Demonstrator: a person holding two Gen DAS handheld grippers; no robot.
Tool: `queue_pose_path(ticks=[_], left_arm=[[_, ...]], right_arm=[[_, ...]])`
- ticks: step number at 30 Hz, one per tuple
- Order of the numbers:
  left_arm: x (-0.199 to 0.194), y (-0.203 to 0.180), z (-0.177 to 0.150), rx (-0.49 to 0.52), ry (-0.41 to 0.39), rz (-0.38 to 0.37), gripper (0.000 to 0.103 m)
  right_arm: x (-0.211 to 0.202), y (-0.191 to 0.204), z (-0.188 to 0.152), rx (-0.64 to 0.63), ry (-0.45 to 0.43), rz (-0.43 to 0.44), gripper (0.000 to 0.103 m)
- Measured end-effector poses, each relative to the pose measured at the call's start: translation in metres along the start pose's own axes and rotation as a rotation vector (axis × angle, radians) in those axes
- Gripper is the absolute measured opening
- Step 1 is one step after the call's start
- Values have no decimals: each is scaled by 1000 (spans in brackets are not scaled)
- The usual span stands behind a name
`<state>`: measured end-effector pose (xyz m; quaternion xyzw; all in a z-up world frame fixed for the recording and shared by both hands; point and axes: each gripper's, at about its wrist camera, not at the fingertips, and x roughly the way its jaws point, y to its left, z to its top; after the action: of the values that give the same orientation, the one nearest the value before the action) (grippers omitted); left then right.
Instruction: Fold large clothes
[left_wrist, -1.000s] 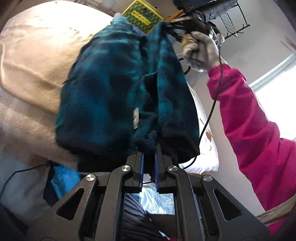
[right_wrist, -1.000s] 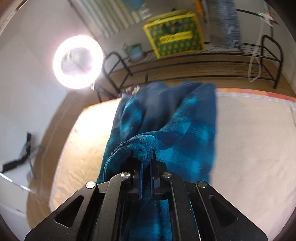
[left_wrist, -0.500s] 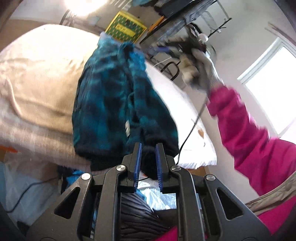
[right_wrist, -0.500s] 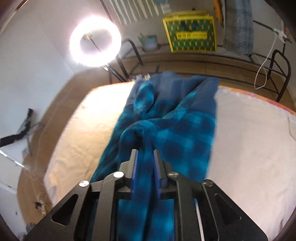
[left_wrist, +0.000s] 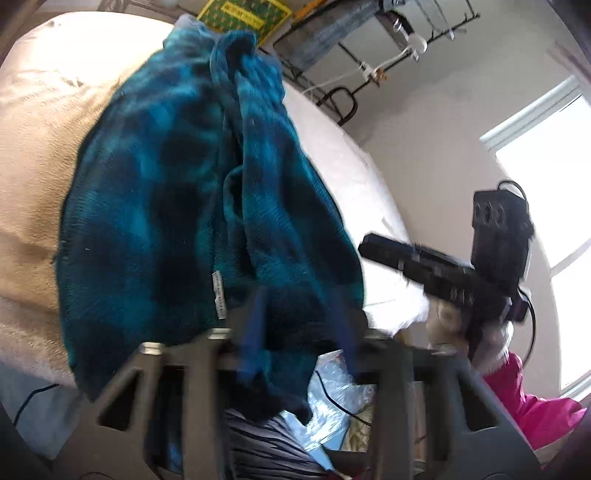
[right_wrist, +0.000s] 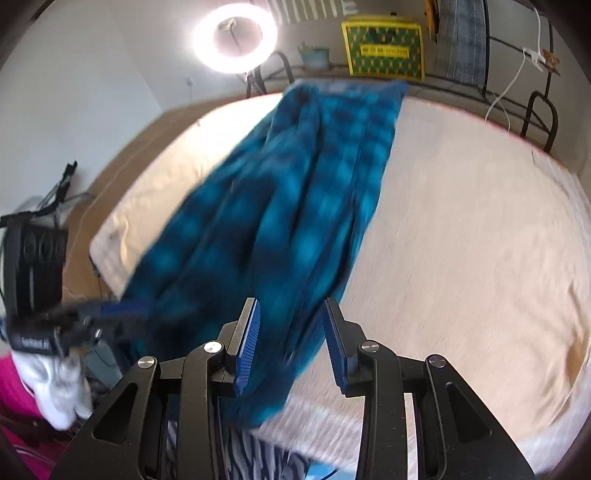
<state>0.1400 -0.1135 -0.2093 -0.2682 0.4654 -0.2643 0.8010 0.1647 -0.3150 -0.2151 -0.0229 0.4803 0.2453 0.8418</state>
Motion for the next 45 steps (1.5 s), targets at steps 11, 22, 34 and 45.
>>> queue_pose_path(ticks=[11,22,34,45], left_arm=[[-21,21,-10,-53,-33,-5,4],[-13,18,-9,-38,-9,-23,4],[-8,33,-13,-75,22,-25,4],[-46,-3,-6,68,-22,21,9]], right_arm=[[12,-55,42,140,-87,34,45],[113,-108,121,285,36,95,13],[95,-83,121,155,36,-99,17],[-11,-10,31,-3,-80,33,22]])
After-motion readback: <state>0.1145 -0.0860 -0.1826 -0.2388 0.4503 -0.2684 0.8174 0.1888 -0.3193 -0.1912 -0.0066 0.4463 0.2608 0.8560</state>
